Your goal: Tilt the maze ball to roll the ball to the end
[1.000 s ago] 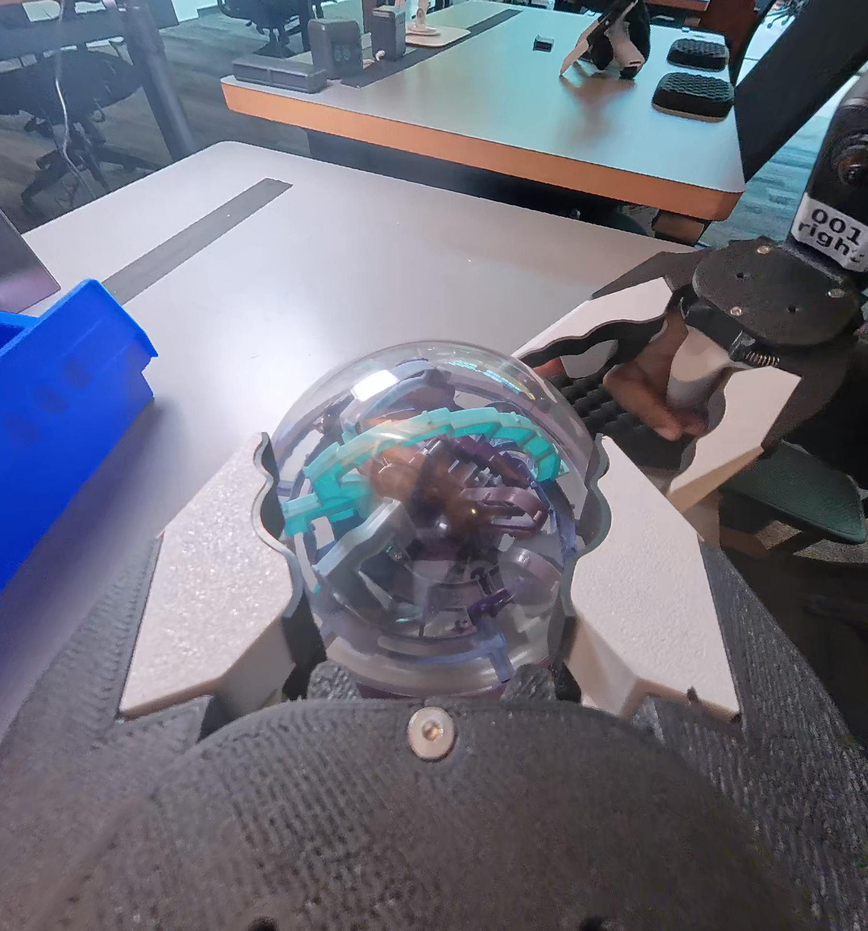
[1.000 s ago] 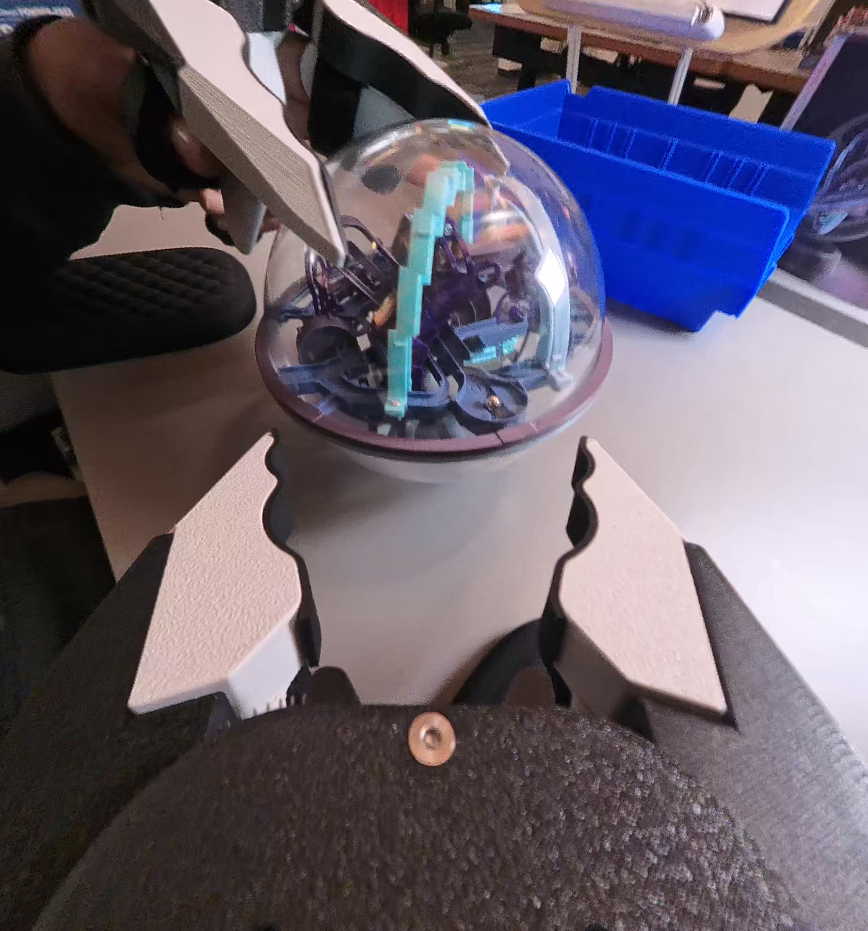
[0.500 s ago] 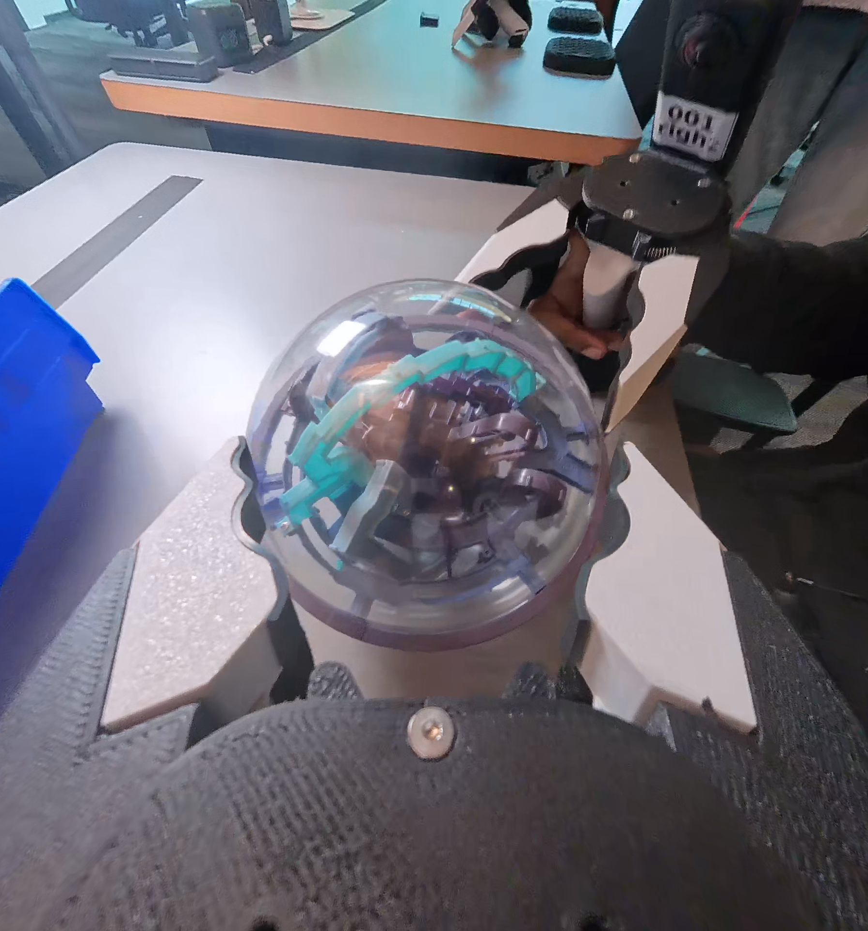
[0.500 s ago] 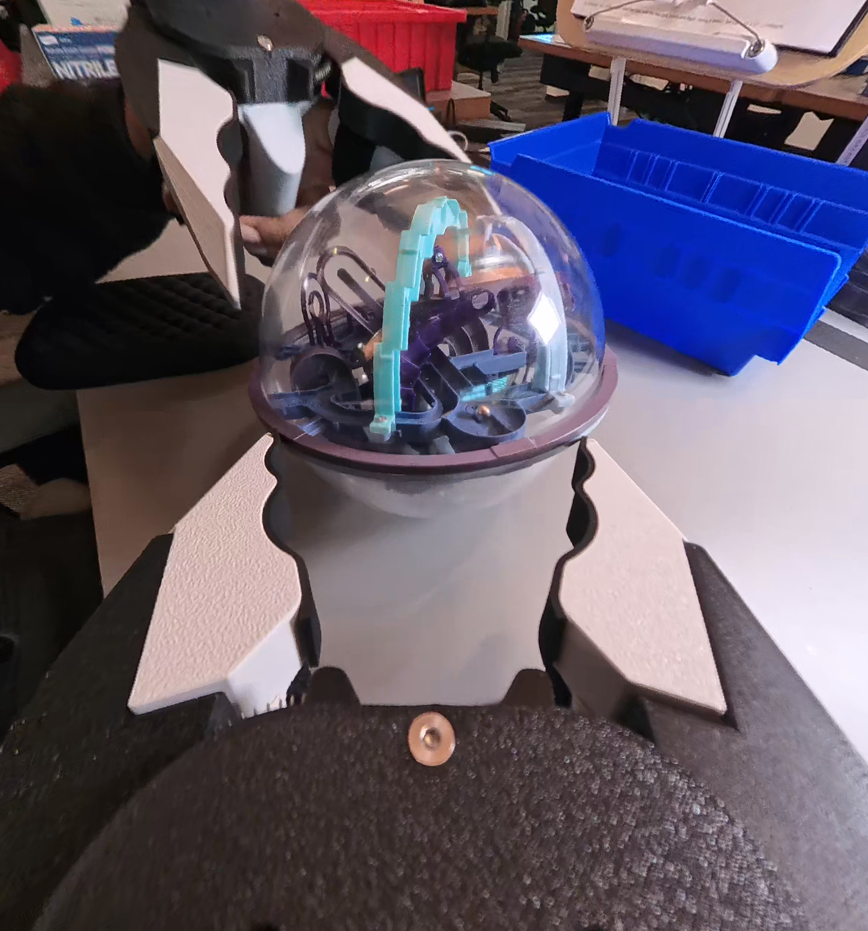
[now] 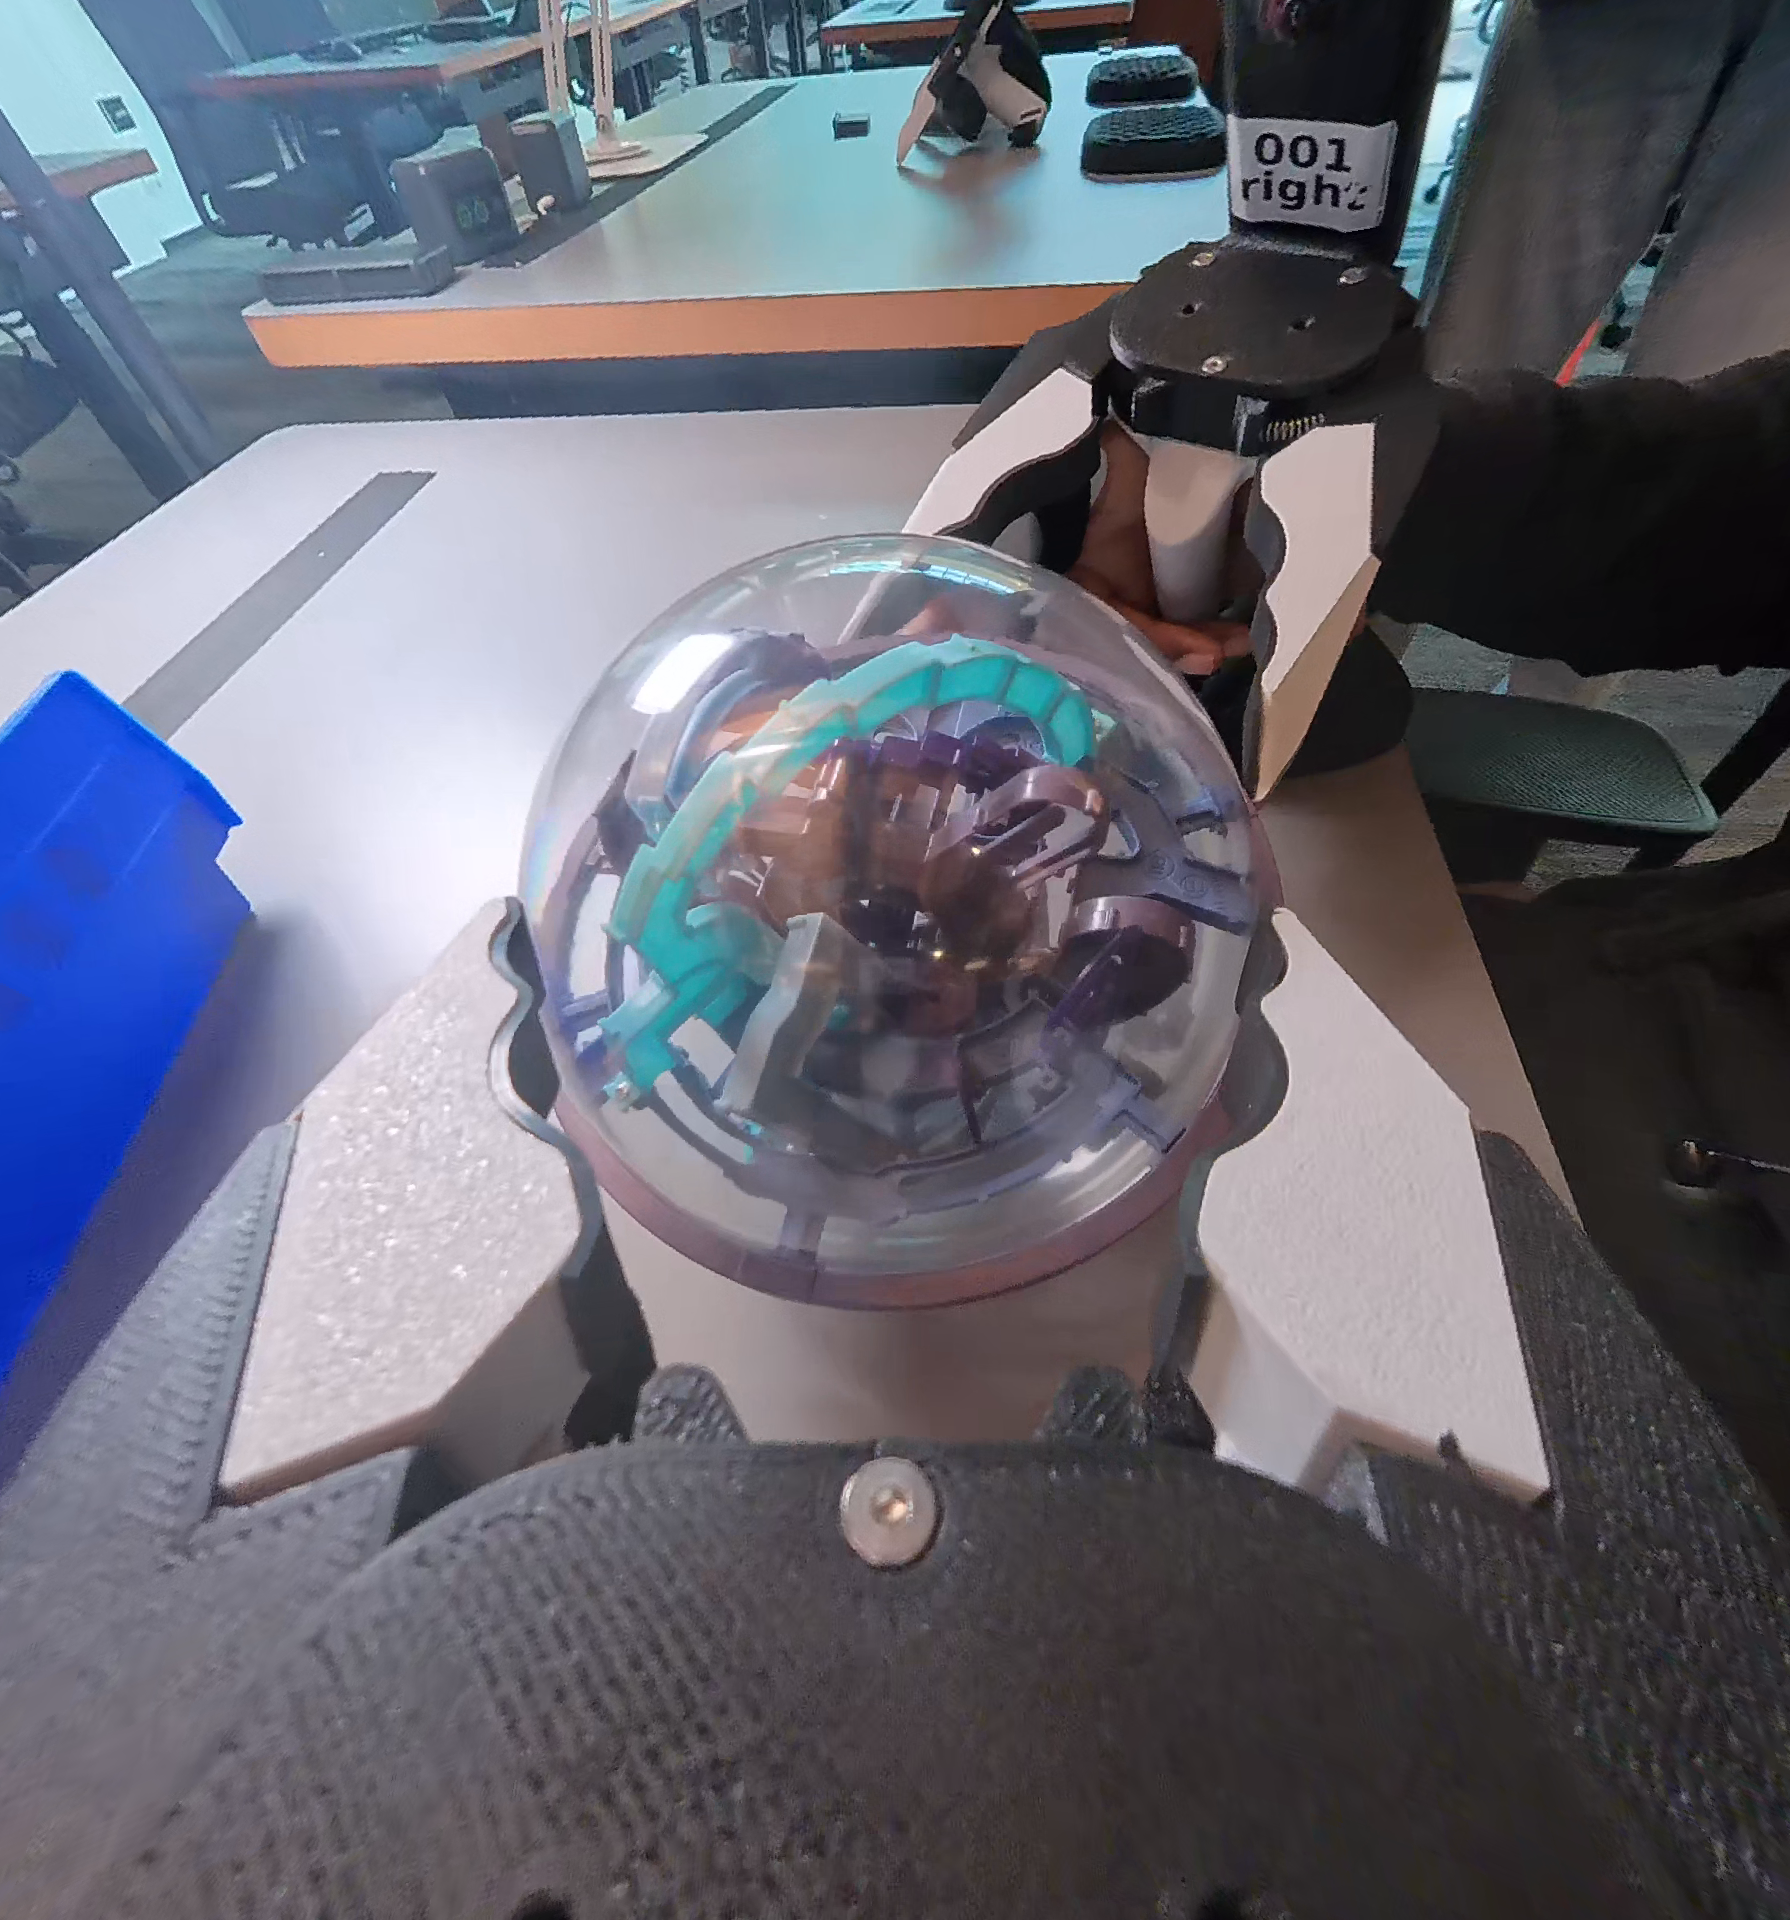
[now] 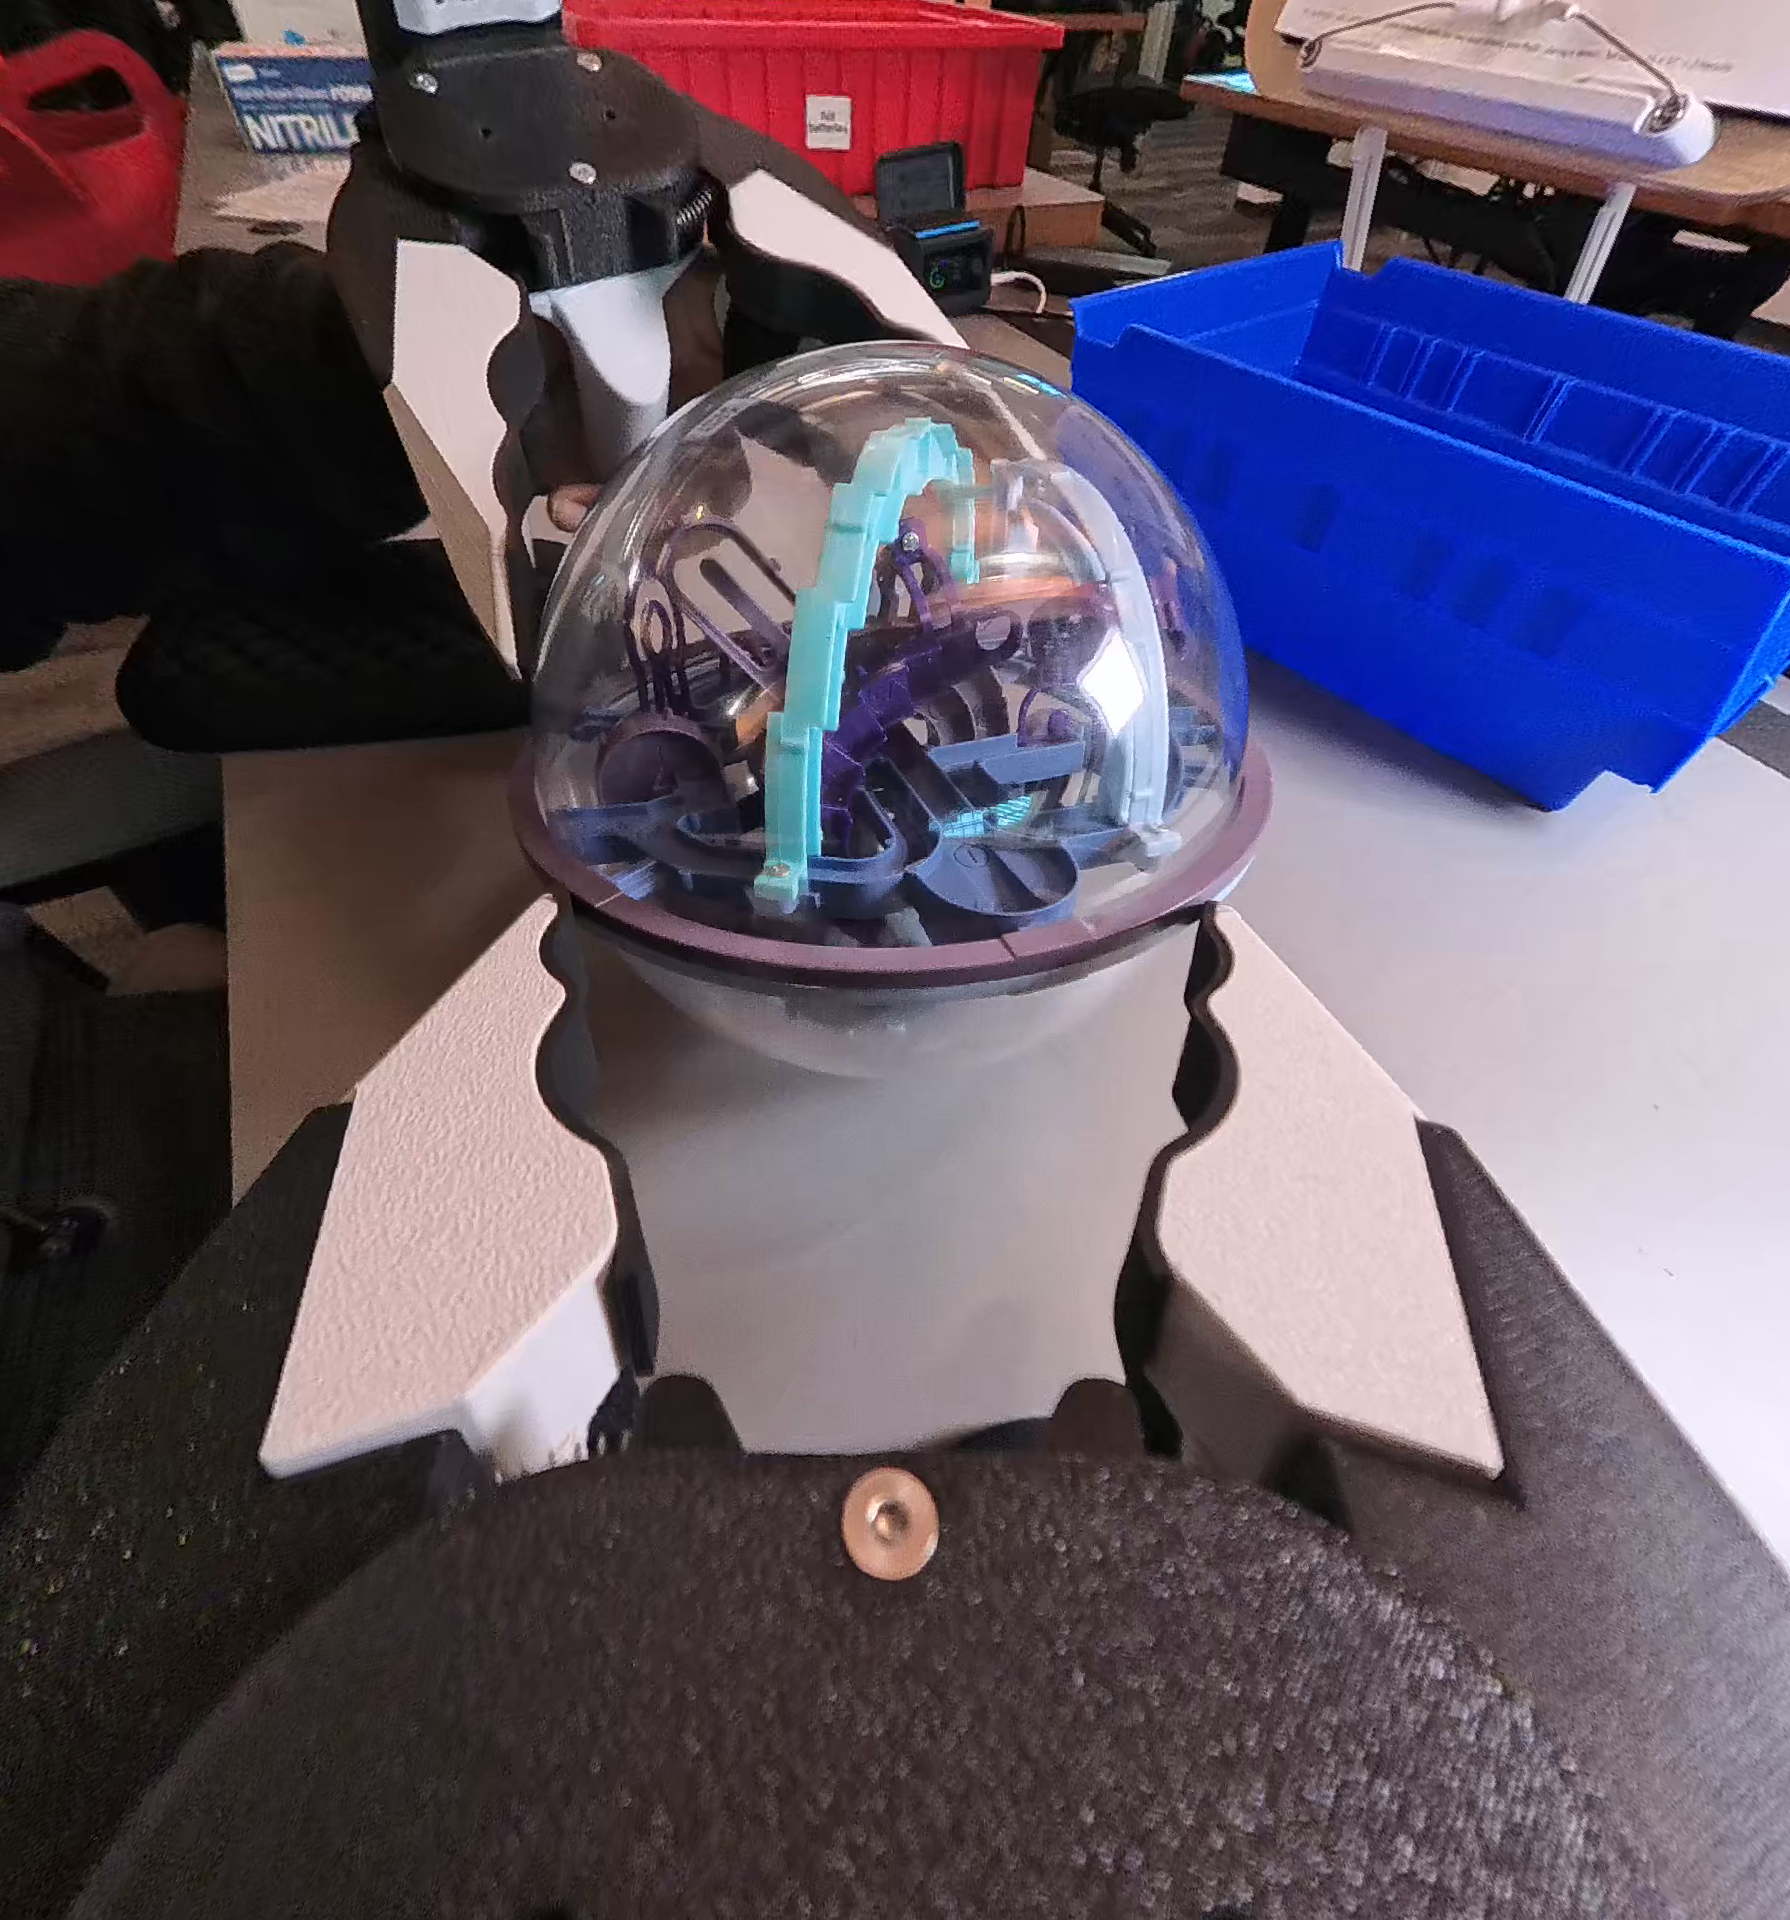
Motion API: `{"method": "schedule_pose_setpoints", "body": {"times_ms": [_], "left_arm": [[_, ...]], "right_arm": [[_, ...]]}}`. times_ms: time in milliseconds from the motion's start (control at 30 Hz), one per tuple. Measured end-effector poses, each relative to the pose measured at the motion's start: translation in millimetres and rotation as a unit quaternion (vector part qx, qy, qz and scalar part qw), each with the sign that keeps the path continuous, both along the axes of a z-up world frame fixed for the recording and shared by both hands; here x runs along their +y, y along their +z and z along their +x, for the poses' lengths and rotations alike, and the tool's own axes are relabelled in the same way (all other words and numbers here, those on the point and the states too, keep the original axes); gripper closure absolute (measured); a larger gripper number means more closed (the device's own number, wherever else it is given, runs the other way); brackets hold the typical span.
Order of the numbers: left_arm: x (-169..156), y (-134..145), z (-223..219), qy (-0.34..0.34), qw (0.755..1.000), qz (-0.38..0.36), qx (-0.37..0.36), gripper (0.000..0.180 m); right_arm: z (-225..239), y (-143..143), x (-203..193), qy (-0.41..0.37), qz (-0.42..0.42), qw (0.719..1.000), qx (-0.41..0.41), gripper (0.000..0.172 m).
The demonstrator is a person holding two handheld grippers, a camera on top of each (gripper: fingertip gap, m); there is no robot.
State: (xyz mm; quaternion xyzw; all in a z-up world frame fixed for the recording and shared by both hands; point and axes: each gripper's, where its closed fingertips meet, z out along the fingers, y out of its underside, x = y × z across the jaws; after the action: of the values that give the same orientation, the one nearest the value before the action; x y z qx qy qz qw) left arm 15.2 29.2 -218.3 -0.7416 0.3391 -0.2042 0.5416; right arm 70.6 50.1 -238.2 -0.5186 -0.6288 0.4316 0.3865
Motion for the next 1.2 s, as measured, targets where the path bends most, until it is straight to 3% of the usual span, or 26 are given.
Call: {"method": "schedule_pose_setpoints", "body": {"times_ms": [367, 500, 567, 667, 867, 967, 1200], "left_arm": [[-16.2, 12.6, -6.7, -0.061, 0.994, 0.051, -0.077, 0.074], [-9.9, 3.8, -15.9, -0.055, 0.993, 0.031, -0.096, 0.055], [-11.3, -13.1, -10.6, -0.070, 0.994, -0.014, -0.081, 0.048], [-7.8, -25.8, -3.7, -0.057, 0.997, 0.002, -0.042, 0.038], [-2.7, -27.3, -3.8, -0.024, 0.999, -0.017, -0.045, 0.037], [3.1, -26.6, -6.5, 0.003, 0.996, -0.046, -0.073, 0.037], [14.3, -25.7, -6.7, 0.043, 0.981, -0.115, -0.151, 0.038]], "right_arm": [[7.0, -3.5, -4.1, 0.039, 0.043, 0.998, 0.006, 0.059], [4.1, -0.6, -5.0, 0.045, 0.045, 0.998, 0.015, 0.061], [2.2, 0.7, -6.5, 0.051, 0.051, 0.997, 0.020, 0.061], [0.2, 2.0, -5.6, 0.055, 0.056, 0.997, 0.021, 0.061], [0.7, 3.8, 1.2, 0.057, 0.037, 0.997, 0.020, 0.063], [2.7, 9.2, 8.8, 0.034, 0.031, 0.998, 0.034, 0.069], [1.4, 2.3, 8.3, -0.003, 0.048, 0.999, 0.026, 0.061]]}}
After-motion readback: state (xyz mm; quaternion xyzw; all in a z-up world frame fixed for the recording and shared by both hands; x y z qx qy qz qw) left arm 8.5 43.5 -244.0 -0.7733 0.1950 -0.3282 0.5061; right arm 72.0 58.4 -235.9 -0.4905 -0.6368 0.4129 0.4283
